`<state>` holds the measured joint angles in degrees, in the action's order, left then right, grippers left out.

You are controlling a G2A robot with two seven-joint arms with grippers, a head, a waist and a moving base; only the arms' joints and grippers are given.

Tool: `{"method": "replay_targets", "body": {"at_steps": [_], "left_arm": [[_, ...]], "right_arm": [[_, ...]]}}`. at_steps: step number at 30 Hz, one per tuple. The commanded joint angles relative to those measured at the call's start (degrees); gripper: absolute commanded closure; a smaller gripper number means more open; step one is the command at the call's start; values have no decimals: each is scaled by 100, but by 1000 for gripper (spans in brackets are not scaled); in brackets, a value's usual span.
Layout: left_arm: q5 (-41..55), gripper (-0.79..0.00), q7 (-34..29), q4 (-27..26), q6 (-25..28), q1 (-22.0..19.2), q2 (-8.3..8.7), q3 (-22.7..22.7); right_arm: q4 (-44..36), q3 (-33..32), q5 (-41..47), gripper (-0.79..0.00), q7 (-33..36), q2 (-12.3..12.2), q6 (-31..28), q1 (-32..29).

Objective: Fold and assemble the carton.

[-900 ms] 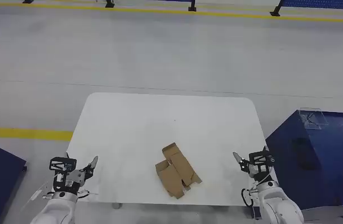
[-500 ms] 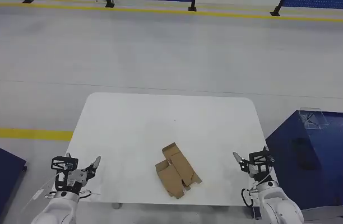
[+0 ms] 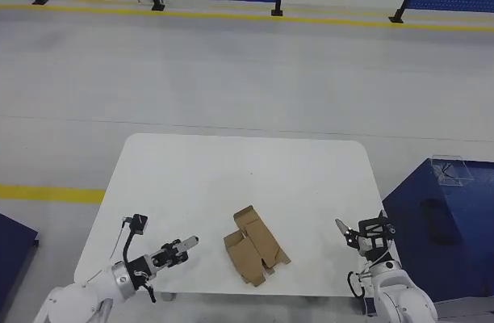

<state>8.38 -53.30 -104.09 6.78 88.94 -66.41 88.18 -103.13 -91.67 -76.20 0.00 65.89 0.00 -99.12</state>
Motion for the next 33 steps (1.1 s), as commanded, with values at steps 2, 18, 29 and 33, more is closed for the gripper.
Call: {"method": "replay_targets", "body": {"at_steps": [2,18,29,33], "left_arm": [[255,-785,-340,557,-101,-388,2,-218],[-463,-785,252,1006,444,-479,-59,-1011],[-306,-785,738,2173,1167,-972,-237,-2022],[-204,-785,733,2661,1246,-1251,-306,-2320]], "right_arm": [[0,0,0,-785,0,0,0,0],[0,0,0,-785,0,0,0,0],[0,0,0,-785,0,0,0,0],[0,0,0,-785,0,0,0,0]]}}
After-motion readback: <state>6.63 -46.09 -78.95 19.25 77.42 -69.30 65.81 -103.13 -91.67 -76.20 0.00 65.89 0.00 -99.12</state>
